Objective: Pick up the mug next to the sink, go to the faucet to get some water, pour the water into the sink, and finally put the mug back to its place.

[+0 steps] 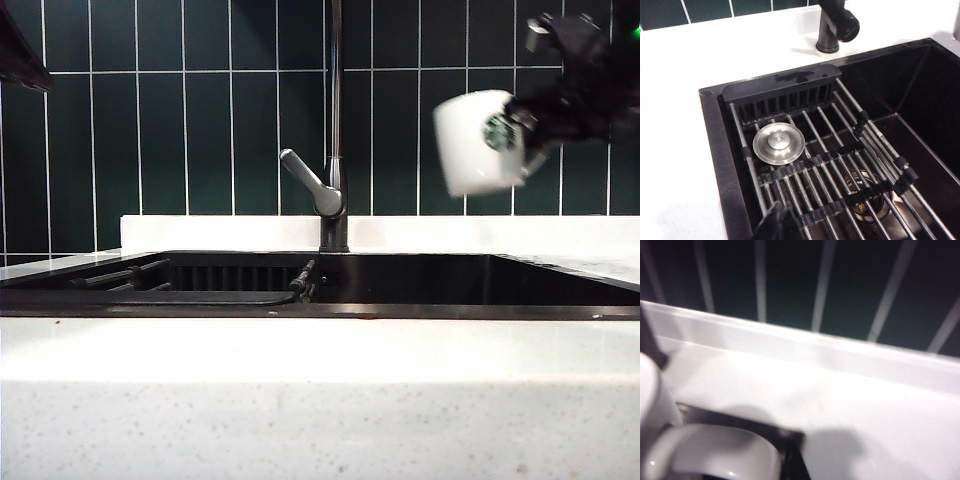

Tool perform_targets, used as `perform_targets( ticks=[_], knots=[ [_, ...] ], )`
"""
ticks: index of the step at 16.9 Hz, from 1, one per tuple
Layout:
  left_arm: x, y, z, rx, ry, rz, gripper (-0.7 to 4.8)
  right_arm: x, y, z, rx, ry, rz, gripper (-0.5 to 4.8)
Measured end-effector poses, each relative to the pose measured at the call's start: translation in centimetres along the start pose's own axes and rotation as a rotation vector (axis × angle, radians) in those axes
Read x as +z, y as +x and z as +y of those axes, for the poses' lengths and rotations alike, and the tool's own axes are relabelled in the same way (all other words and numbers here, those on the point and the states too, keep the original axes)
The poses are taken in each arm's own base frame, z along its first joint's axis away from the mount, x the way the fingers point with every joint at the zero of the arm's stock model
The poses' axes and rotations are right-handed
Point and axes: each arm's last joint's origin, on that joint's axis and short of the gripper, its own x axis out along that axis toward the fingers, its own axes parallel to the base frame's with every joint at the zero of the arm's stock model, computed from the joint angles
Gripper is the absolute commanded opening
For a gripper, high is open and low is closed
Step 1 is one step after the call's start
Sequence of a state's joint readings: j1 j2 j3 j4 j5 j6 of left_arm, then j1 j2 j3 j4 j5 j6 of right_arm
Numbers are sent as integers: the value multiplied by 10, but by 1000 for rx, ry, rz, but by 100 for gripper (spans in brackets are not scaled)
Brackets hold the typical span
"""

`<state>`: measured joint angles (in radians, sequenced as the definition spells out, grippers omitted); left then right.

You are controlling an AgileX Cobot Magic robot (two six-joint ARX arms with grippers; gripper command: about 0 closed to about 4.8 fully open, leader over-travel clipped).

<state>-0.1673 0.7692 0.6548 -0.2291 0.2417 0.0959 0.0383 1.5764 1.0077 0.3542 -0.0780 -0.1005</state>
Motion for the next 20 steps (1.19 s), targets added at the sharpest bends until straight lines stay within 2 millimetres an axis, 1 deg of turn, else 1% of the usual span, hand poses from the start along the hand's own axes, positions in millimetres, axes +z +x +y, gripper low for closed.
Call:
perform_targets(
  ticks=[1, 5, 8, 9, 11, 14, 17, 20],
  knots=[
    [-2, 1, 0, 0, 0, 0, -6, -11, -2, -7, -44, 25, 18, 8],
    [-12, 4, 0, -2, -11, 28, -6, -38, -10, -33, -233, 154, 62, 8],
    [-12, 5, 0, -2, -30, 23, -6, -58, -18, -44, -318, 191, 41, 8],
    [-11, 4, 0, 0, -28, 10, -6, -65, -21, -46, -326, 194, 34, 8],
    [-11, 4, 0, 0, -28, 6, -6, -71, -25, -48, -332, 196, 23, 8],
    [-11, 4, 0, 0, -28, 6, -6, -82, -28, -46, -332, 197, 29, 8],
    [-11, 4, 0, 1, -28, 6, -6, -91, -22, -46, -330, 195, 29, 9],
    [-11, 4, 0, 3, -28, 7, -6, -94, -19, -46, -336, 166, 25, 9]
  ],
)
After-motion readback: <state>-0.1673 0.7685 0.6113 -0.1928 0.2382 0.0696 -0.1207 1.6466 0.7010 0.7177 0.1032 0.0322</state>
